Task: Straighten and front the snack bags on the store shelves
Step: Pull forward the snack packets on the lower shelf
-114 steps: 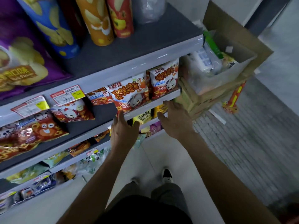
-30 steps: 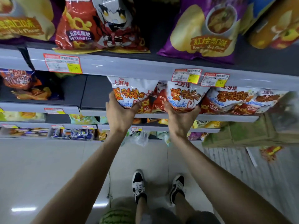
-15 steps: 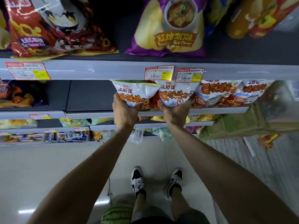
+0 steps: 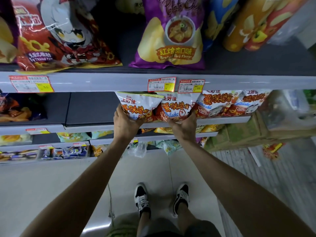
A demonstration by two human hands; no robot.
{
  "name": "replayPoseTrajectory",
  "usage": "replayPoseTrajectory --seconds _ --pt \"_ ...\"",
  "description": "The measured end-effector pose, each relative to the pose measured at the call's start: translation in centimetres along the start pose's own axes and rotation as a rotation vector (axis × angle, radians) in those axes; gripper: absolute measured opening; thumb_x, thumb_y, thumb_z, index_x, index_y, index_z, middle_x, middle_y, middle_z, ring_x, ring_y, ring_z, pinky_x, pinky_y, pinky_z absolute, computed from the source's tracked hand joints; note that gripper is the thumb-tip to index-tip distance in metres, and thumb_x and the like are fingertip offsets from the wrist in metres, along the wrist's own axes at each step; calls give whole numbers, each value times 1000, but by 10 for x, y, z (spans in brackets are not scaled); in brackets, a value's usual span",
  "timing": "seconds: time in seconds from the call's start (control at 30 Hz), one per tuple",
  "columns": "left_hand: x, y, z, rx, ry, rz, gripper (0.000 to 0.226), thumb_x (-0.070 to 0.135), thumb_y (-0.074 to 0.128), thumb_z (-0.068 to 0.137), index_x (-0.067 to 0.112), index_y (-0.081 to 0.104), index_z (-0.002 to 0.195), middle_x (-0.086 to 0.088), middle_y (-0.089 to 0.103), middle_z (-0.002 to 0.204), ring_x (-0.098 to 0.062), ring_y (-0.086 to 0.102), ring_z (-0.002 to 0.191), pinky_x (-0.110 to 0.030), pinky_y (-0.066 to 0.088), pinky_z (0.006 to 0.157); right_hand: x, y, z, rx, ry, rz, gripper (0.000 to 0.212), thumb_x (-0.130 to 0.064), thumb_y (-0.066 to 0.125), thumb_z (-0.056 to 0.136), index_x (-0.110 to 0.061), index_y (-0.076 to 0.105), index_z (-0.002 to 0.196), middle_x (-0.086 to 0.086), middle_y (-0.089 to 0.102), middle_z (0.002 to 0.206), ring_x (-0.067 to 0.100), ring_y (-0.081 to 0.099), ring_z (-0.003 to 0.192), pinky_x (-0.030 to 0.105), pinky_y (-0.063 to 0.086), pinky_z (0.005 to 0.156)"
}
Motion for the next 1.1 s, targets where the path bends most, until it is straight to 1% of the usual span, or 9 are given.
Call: replayPoseTrajectory --seconds 0.1,0.2,0.3,0.4,0.5,0.6,0.77,0.93,1.1 --pt "-4 -5 -13 -18 23 3 97 36 91 79 14 35 155 -12 50 145 -32 46 136 -54 47 110 -6 -7 -12 -38 -49 -77 104 -50 87 78 -11 32 157 11 49 148 32 49 136 44 45 112" --pt "-6 -9 -26 -46 -8 18 93 29 87 86 14 31 159 -15 45 151 -34 43 142 -52 42 113 -8 -4 -21 -84 -54 -112 92 -42 79 91 -8 29 160 16 44 154 35 44 142 42 38 116" --pt "-3 -11 -39 -92 -38 63 87 24 82 91 15 29 160 -17 44 150 -36 46 138 -51 44 110 -10 0 -32 -134 -14 -150 91 -37 69 100 -5 14 165 17 30 166 35 32 152 39 30 121" --pt "0 -15 -46 -127 -17 96 75 28 78 93 19 39 156 -15 51 144 -38 52 132 -53 48 103 -11 2 -41 -166 -3 -180 92 -31 64 103 -3 3 166 15 15 173 32 23 157 29 20 122" --pt "5 -18 -51 -153 35 132 60 31 76 93 22 49 146 -11 61 136 -36 58 126 -47 51 93 -12 1 -48 -171 -4 -197 88 -34 62 102 -6 8 165 13 22 170 34 33 152 34 29 121" --pt "10 -20 -54 -174 54 159 64 28 77 92 20 46 148 -10 60 135 -34 57 125 -45 50 93 -12 3 -54 -236 -8 -293 85 -42 58 103 -9 11 166 10 24 171 34 35 151 44 38 118" --pt "11 -22 -51 -178 33 195 65 26 77 91 19 45 148 -11 58 140 -36 52 131 -50 49 101 -12 4 -50 -343 -58 -363 82 -44 56 104 -13 12 167 5 16 174 27 22 158 40 24 128" --pt "25 -20 -55 -205 -2 213 79 24 74 94 17 33 161 -13 51 149 -37 49 138 -44 46 107 -20 -2 -41 -376 -97 -374 77 -40 55 104 -19 15 167 3 20 173 29 33 154 43 34 120" --pt "35 -19 -57 -239 -37 225 89 26 73 95 19 22 167 -14 51 151 -36 49 139 -43 45 109 -17 -4 -37 -437 -110 -378 77 -42 54 105 -26 11 167 1 18 174 29 32 155 43 35 120"
Point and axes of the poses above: each hand's wrist, its own z-axis towards the middle knuckle, its own y-axis out of the palm, x = y × z, the point moved 8 cm from there along z, towards the middle knuckle
